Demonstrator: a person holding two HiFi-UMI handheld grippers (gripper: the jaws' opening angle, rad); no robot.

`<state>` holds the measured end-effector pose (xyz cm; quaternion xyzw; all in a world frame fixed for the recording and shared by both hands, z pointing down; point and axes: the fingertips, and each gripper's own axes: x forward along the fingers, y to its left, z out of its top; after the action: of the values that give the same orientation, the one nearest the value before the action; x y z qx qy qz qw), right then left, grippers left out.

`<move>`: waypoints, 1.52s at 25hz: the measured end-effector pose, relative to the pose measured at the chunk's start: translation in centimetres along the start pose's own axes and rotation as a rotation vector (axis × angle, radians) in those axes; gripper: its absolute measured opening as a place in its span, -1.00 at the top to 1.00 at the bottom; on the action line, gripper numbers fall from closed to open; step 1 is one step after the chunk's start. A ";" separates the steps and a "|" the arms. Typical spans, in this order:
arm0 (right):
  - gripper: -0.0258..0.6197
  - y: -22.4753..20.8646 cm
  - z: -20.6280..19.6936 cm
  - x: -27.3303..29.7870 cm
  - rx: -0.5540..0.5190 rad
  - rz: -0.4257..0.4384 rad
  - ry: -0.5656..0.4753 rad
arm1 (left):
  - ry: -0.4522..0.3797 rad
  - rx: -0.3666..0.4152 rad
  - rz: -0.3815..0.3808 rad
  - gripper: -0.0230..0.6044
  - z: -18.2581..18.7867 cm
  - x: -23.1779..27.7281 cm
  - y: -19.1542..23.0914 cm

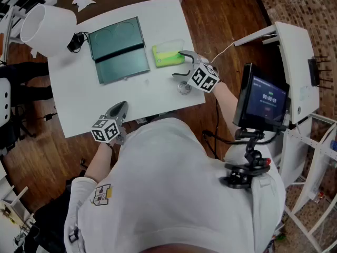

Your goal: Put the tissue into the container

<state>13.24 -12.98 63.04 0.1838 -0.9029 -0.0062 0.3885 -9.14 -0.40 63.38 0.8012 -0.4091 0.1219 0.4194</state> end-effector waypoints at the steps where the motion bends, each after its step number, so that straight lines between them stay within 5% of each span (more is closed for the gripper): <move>1: -0.40 -0.7 -0.4 0.2 -0.050 0.009 0.028 | -0.001 -0.001 0.004 0.93 -0.2 -0.2 -0.2; 5: -0.86 -3.4 -2.2 2.8 -0.211 0.083 0.141 | 0.003 -0.013 0.026 0.93 -0.1 -0.3 -0.3; 7: -0.89 -4.2 -3.4 4.6 -0.240 0.147 0.195 | 0.008 -0.025 0.039 0.93 0.2 0.1 0.0; 10: -0.80 -4.0 -4.1 5.9 -0.219 0.230 0.220 | 0.004 -0.041 0.059 0.93 0.3 -0.1 0.2; 12: -0.56 -3.7 -3.9 5.7 -0.205 0.258 0.211 | -0.001 -0.048 0.067 0.93 0.2 -0.3 0.3; 17: -0.27 -3.8 -3.1 5.3 -0.185 0.241 0.191 | 0.006 -0.043 0.058 0.93 -0.4 -0.3 0.5; 23: -0.21 -3.2 0.7 1.6 -0.198 0.169 0.159 | -0.018 -0.011 0.013 0.93 -0.6 -1.2 -0.7; 28: -0.21 -2.7 8.0 1.4 -0.257 0.131 0.059 | -0.034 -0.012 -0.008 0.93 -0.1 -1.6 0.2; 33: -0.21 0.4 15.0 6.7 -0.354 0.187 0.012 | -0.099 -0.038 0.029 0.93 -0.1 -4.3 1.7; 38: -0.21 3.7 15.9 14.5 -0.385 0.253 0.107 | -0.175 -0.119 0.103 0.93 -0.6 -8.7 6.3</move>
<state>-8.28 -16.46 62.65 -0.0084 -0.8791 -0.1198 0.4613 -19.34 2.91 62.73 0.7604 -0.4914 0.0484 0.4219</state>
